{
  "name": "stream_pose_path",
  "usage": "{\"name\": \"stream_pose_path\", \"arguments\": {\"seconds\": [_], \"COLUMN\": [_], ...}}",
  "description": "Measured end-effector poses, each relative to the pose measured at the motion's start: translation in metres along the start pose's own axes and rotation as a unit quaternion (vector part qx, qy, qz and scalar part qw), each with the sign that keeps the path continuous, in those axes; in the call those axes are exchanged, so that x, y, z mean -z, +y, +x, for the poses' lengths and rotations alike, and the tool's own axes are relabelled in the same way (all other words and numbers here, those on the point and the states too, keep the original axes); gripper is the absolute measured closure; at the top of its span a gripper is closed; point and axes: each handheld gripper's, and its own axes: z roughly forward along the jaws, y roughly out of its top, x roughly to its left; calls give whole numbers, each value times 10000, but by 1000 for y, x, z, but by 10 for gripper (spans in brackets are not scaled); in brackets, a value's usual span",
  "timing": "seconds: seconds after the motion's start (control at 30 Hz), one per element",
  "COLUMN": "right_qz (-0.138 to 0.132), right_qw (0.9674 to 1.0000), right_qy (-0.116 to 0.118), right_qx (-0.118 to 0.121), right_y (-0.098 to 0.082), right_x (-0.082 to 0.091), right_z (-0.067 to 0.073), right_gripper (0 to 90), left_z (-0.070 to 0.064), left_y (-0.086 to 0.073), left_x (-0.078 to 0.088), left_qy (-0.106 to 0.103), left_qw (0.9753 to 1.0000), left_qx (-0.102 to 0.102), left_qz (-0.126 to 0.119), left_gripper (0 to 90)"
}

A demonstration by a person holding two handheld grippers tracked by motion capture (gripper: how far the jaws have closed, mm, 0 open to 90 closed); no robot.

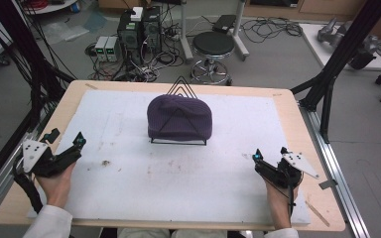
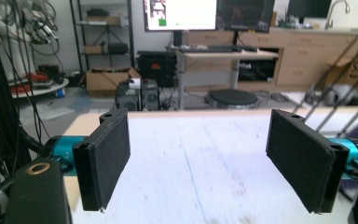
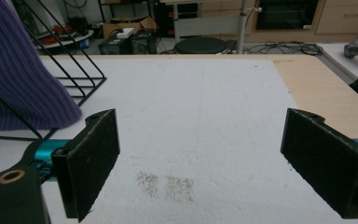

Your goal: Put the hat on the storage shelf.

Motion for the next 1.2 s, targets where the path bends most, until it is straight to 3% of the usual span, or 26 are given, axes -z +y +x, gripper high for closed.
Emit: {"name": "stream_pose_path", "arguments": {"seconds": [0.3,0.67,1.2], "right_qz": [22,-36,47], "right_qw": [10000,9999,10000], "right_qy": [-39,-112,-60], "right_qx": [-81,-63,4], "right_y": [-6,-8,-10], "right_x": [-4,-4,-5], "right_z": [1,1,2], "right_gripper": [111,111,111], "left_z": [2,8,9], "left_y": [-12,-16,-18], "left_x": [-1,1,0], "left_qy": [18,81,15], "left_qw": [9999,9997,9994], "left_qx": [-2,69,242], "left_qz": [160,197,261], "left_gripper": [219,219,219]}}
